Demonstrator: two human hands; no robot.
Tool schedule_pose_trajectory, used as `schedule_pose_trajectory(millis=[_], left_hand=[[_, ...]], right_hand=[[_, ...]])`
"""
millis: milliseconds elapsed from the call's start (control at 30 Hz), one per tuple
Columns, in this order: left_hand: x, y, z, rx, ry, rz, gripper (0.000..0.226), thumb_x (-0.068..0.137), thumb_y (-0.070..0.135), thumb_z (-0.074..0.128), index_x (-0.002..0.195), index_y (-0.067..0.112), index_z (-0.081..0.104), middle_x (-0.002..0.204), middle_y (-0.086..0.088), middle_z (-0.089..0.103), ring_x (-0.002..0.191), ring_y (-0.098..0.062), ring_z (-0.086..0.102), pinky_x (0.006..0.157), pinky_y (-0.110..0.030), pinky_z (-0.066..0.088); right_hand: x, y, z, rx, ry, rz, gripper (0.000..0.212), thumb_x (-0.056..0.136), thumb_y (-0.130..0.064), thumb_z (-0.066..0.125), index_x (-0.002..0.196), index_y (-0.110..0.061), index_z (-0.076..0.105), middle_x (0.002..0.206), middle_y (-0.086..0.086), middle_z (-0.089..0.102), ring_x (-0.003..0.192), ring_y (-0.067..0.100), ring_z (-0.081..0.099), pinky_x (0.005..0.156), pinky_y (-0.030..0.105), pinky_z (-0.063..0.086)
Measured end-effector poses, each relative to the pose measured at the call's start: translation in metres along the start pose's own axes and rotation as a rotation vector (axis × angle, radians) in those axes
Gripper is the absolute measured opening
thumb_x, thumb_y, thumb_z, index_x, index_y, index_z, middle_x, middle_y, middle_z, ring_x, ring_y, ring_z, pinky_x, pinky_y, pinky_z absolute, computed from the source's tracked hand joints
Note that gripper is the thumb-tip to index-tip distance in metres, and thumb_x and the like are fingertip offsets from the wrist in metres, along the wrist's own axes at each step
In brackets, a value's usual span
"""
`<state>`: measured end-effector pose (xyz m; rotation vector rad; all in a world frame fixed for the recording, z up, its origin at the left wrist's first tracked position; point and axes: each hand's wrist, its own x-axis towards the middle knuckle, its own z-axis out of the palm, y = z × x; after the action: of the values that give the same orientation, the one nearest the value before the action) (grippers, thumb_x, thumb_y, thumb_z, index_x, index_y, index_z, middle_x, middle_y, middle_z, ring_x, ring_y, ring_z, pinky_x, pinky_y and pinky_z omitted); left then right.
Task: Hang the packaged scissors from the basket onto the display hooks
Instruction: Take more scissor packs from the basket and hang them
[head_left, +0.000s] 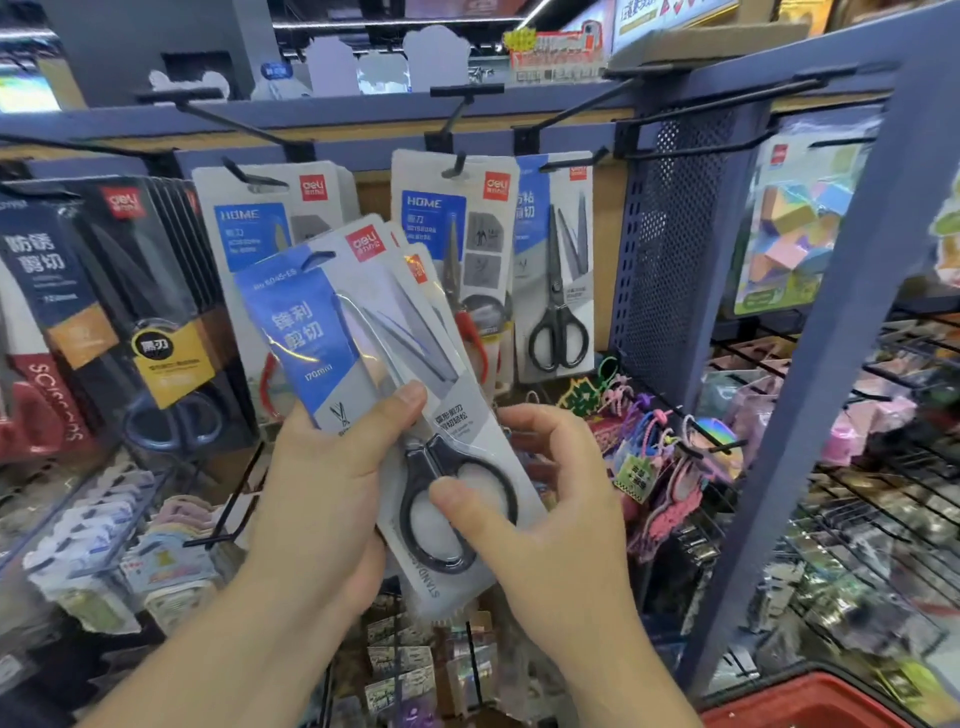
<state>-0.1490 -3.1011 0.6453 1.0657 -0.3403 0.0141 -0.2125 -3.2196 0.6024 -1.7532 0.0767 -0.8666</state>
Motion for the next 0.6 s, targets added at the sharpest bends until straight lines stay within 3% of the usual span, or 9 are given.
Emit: schedule_pose_trajectory(millis=[133, 267, 467, 600], left_hand=[[-0.003, -0.004, 0.008, -0.02, -0.005, -0.016, 0.048, 0.078, 0.011, 0.07, 0.126, 0.005, 0.069, 0.12, -0.017, 0.076, 0.115, -0.041, 0.071, 0.1, -0.053, 0.059], [-0.008, -0.012, 0.016, -0.017, 0.018, -0.031, 0.051, 0.076, 0.013, 0.071, 0.126, 0.004, 0.069, 0.119, -0.017, 0.077, 0.112, -0.039, 0.073, 0.1, -0.054, 0.059], [-0.017, -0.021, 0.023, -0.01, -0.048, -0.036, 0.037, 0.075, 0.016, 0.079, 0.112, 0.015, 0.074, 0.115, -0.011, 0.079, 0.101, -0.026, 0.077, 0.089, -0.041, 0.063], [-0.022, -0.028, 0.025, -0.018, -0.135, -0.068, 0.039, 0.086, 0.011, 0.075, 0.125, 0.013, 0.07, 0.124, -0.012, 0.076, 0.113, -0.031, 0.074, 0.096, -0.044, 0.061]], right_hand=[[-0.001, 0.005, -0.005, 0.057, -0.03, 0.013, 0.054, 0.068, -0.06, 0.081, 0.114, -0.039, 0.064, 0.119, -0.013, 0.066, 0.115, 0.012, 0.064, 0.095, 0.041, 0.054], [-0.007, 0.01, -0.007, 0.099, 0.072, -0.026, 0.04, 0.073, -0.054, 0.078, 0.109, -0.038, 0.068, 0.113, -0.01, 0.069, 0.109, 0.016, 0.066, 0.091, 0.042, 0.055], [-0.018, 0.015, -0.009, 0.216, 0.241, 0.014, 0.031, 0.072, -0.049, 0.08, 0.099, -0.035, 0.073, 0.103, -0.006, 0.074, 0.098, 0.017, 0.071, 0.081, 0.027, 0.056], [-0.015, 0.02, -0.014, 0.359, 0.358, 0.168, 0.036, 0.066, -0.055, 0.079, 0.094, -0.033, 0.072, 0.091, -0.004, 0.076, 0.081, 0.012, 0.072, 0.068, 0.025, 0.056]])
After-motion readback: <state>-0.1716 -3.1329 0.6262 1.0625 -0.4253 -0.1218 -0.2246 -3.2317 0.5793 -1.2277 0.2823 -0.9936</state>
